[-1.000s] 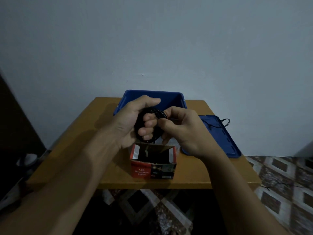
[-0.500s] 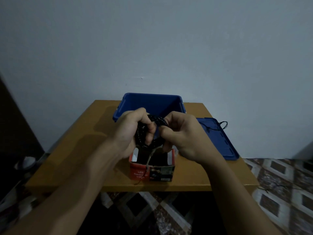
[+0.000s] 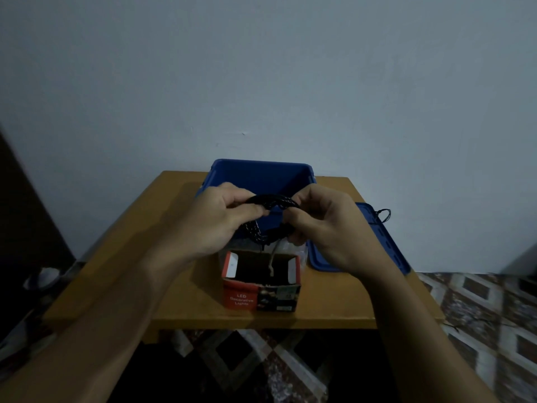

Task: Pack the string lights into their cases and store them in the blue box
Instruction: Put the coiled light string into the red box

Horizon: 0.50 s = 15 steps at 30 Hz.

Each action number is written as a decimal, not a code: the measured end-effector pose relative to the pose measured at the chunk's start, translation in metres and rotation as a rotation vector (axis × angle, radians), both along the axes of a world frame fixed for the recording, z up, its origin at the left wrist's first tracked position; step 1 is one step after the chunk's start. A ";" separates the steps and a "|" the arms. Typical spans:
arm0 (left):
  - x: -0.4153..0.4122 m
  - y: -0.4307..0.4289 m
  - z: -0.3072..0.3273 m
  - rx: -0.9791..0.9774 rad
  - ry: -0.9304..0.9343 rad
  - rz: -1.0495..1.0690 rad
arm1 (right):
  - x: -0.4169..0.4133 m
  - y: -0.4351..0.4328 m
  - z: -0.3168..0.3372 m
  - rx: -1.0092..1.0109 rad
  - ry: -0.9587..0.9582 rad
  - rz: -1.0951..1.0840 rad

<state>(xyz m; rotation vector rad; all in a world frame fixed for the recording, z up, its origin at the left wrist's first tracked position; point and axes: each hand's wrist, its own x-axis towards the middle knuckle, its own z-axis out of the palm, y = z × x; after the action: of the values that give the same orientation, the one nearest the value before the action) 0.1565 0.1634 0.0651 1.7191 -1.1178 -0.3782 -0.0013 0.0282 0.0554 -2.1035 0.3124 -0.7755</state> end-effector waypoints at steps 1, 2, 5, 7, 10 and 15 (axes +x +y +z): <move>0.002 0.000 -0.001 0.005 -0.044 0.006 | 0.000 0.000 -0.001 -0.010 0.002 -0.006; 0.003 0.001 -0.002 0.005 -0.073 0.006 | 0.001 0.001 -0.001 -0.011 0.002 -0.012; 0.004 0.003 -0.005 -0.014 -0.151 0.023 | 0.003 0.002 -0.005 -0.014 -0.016 -0.040; 0.004 0.005 -0.007 -0.019 -0.215 0.043 | 0.005 0.003 -0.009 -0.018 -0.023 -0.062; 0.006 0.010 -0.016 0.016 -0.282 0.052 | 0.006 0.006 -0.019 -0.024 0.000 -0.073; 0.005 0.015 -0.042 0.079 -0.290 0.115 | 0.007 0.007 -0.040 -0.100 0.117 -0.080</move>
<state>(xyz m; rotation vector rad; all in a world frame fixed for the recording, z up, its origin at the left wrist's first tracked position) 0.1611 0.1787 0.0231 1.9423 -1.2148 -0.1030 0.0053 0.0352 0.0154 -2.2476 0.4310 -0.7288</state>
